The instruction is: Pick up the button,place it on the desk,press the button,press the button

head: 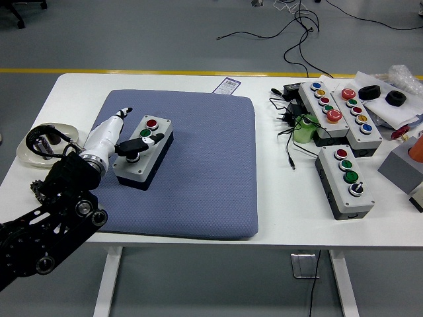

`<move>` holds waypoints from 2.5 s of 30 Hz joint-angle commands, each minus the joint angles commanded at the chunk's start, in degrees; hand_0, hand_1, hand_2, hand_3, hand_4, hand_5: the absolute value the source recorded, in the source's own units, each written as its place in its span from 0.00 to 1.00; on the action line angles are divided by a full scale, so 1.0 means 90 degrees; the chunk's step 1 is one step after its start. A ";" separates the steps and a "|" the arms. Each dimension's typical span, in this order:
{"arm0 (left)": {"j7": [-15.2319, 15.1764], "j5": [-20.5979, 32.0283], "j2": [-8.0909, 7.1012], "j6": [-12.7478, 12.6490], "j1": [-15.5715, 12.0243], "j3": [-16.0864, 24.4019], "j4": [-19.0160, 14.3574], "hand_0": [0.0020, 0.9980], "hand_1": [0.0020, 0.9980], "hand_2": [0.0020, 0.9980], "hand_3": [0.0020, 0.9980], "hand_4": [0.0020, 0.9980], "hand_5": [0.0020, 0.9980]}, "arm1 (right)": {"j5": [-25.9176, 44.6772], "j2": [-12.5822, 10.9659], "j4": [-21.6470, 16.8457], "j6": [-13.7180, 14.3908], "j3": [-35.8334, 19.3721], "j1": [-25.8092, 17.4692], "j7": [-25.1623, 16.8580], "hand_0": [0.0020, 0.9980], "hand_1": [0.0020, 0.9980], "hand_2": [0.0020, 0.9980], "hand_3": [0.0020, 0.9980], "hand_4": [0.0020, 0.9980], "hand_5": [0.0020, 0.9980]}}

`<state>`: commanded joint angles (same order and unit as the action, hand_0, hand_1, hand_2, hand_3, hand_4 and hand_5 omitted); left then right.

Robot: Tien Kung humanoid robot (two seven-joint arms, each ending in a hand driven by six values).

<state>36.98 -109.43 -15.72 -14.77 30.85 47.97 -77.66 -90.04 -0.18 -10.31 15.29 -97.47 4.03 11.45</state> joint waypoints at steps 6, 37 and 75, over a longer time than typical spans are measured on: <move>0.0000 -0.1324 0.0251 0.0339 0.0003 0.0076 0.0245 1.00 1.00 1.00 1.00 1.00 0.68 | -0.0006 -0.0008 0.0000 -0.0006 0.0003 0.0013 -0.0005 0.54 0.64 0.69 0.61 0.28 0.12; 0.0000 -0.2286 0.1052 0.1707 0.0170 0.0652 0.1433 0.46 0.63 1.00 1.00 0.86 0.17 | -0.0075 -0.0039 0.0000 0.0005 -0.0089 0.0064 -0.0015 0.53 0.64 0.69 0.61 0.28 0.12; -0.0503 -0.2286 0.0201 0.0884 0.0239 0.0137 0.1063 0.07 0.00 0.00 0.35 0.73 0.64 | -0.0113 -0.0034 0.0000 0.0010 -0.0136 0.0026 0.0025 0.53 0.64 0.69 0.61 0.28 0.12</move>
<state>32.45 -130.00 -13.91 -6.81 33.01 49.20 -68.10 -91.05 -0.48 -10.31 15.38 -98.70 4.26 11.67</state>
